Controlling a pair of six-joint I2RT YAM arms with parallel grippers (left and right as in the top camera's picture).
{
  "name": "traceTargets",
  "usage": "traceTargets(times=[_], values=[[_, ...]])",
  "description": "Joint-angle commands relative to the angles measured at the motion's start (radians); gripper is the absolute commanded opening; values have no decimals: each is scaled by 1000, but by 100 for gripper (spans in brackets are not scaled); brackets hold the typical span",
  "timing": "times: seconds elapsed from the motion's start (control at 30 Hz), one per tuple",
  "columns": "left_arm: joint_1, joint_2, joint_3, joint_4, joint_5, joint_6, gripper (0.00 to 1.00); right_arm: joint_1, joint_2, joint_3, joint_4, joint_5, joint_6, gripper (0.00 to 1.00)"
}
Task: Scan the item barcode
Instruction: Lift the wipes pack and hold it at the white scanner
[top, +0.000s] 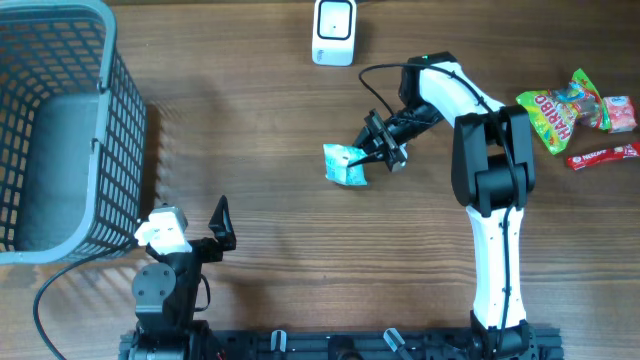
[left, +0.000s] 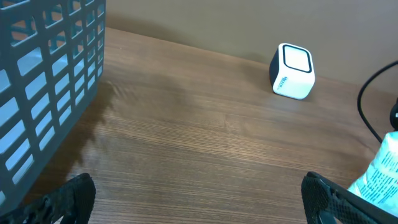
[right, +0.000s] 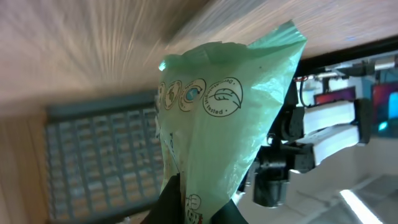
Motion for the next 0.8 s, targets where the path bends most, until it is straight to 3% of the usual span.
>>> traceTargets(times=[0.0,0.2,0.33,0.63,0.77], values=[[4,-5,-5,2,11,-2,100,21,-174,20,-8,-67,-72,4],[4,-5,-5,2,11,-2,100,22,-404,31,85,64,43,4],[4,-5,-5,2,11,-2,100,24,-513,31,400,192,76,5],[4,-5,-5,2,12,-2,100,24,-478,30,909,476,-107,4],[4,-5,-5,2,11,-2,100,25,-429,30,1133,496,-101,5]])
